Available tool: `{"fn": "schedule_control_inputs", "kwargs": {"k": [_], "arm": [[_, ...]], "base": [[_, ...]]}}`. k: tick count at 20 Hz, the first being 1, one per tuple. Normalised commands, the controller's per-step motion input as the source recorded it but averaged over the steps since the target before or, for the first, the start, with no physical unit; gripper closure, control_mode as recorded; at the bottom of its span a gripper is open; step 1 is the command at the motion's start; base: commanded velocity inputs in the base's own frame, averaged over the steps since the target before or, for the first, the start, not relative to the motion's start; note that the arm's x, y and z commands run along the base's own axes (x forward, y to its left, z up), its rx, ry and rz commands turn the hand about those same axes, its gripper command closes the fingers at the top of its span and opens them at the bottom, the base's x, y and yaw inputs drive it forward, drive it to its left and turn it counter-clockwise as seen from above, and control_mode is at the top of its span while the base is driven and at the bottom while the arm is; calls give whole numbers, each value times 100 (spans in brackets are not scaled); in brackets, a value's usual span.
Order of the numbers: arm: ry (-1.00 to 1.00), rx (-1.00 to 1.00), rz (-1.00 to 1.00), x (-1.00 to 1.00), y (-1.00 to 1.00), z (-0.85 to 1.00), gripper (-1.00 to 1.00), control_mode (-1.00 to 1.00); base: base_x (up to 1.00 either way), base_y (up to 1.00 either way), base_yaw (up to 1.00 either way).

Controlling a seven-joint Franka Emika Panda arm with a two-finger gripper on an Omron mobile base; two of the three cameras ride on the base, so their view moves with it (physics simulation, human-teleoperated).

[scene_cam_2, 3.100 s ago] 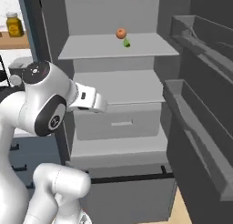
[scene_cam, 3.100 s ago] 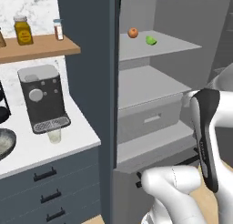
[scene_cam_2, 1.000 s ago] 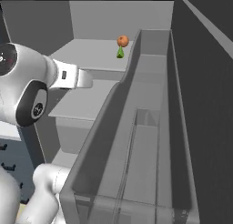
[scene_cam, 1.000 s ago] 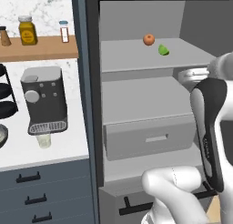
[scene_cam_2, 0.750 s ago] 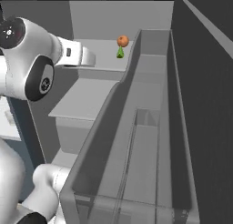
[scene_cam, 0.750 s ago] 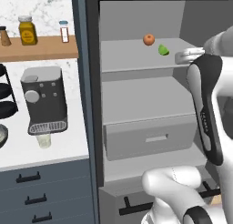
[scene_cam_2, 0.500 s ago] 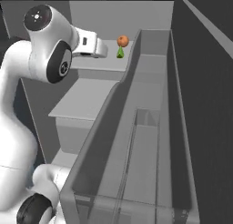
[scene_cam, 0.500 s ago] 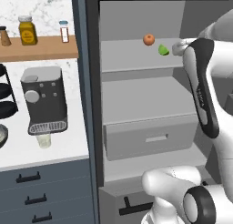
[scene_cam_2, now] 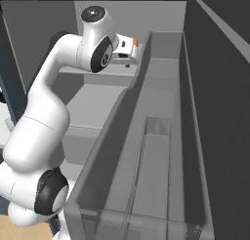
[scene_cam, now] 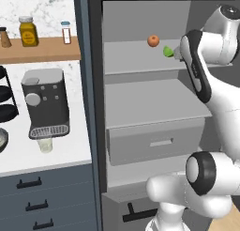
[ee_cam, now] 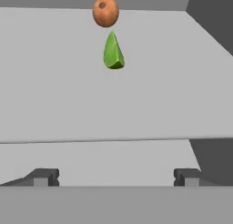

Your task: Grab a lemon wedge from the fridge and one ice cube from the ice bowl, and put them in the glass of lemonade.

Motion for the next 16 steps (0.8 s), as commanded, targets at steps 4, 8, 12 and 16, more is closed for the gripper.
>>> {"fn": "schedule_control_inputs", "kwargs": {"k": [4, 8, 12, 16], "arm": [[0, 0, 2, 75, 0, 0, -100, -100], [0, 0, 2, 54, 9, -3, -100, -100], [-3, 0, 3, 36, 23, -3, -100, -100], [-5, 0, 4, 34, 10, -20, -100, -100]], "base": [[0, 0, 0], [0, 0, 0], [0, 0, 0], [0, 0, 0]]}}
